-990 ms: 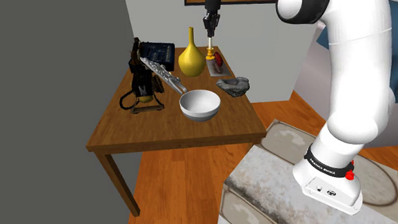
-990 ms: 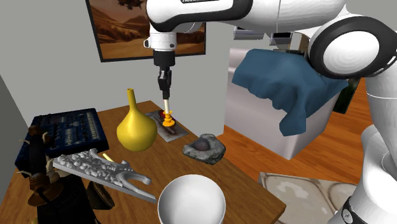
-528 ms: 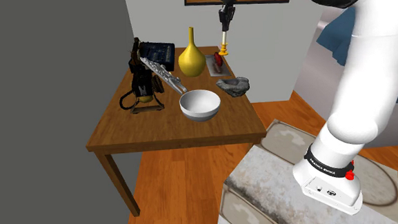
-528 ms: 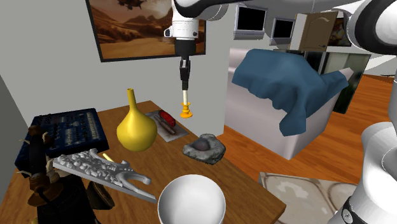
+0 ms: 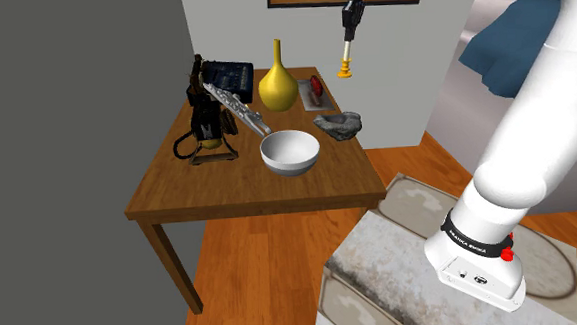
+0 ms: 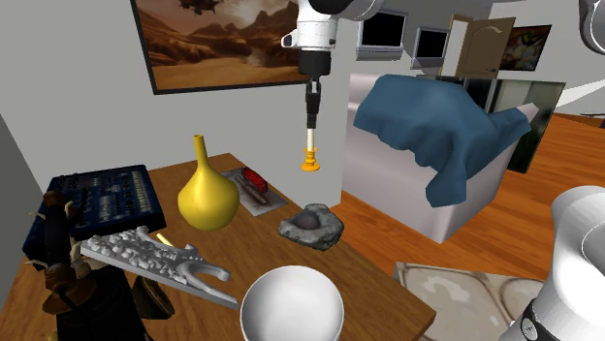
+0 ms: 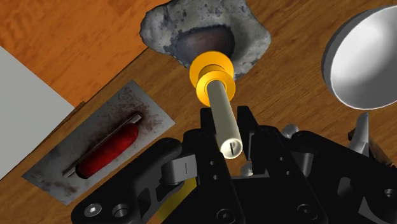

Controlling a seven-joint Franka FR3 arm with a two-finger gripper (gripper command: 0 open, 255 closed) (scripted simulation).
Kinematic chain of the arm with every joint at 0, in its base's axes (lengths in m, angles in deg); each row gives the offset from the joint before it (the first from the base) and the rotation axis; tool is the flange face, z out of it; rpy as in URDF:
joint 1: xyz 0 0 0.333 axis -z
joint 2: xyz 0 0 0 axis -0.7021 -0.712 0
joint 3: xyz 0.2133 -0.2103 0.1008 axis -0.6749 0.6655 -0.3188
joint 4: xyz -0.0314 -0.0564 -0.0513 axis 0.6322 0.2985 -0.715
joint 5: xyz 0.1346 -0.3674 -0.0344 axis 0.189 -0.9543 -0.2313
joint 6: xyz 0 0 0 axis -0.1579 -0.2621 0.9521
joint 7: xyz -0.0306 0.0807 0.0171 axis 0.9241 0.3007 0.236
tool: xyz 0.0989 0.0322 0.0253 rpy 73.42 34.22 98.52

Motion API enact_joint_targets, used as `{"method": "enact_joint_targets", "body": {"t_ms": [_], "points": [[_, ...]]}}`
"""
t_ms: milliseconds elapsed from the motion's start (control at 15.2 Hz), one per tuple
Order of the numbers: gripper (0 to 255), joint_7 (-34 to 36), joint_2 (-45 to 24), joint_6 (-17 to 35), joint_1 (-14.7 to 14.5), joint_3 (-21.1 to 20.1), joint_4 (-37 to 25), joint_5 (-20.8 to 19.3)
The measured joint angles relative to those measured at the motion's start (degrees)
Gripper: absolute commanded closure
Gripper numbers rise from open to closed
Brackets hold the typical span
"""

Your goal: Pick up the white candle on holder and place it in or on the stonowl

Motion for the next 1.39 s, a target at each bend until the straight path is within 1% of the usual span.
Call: {"method": "enact_joint_targets", "body": {"t_ms": [594,1386], "points": [[255,0.0,1.3,6.8,-0.2,-0.1,8.1,-0.4],[255,-0.3,0.6,16.4,-0.2,-0.1,17.0,-0.1]]}}
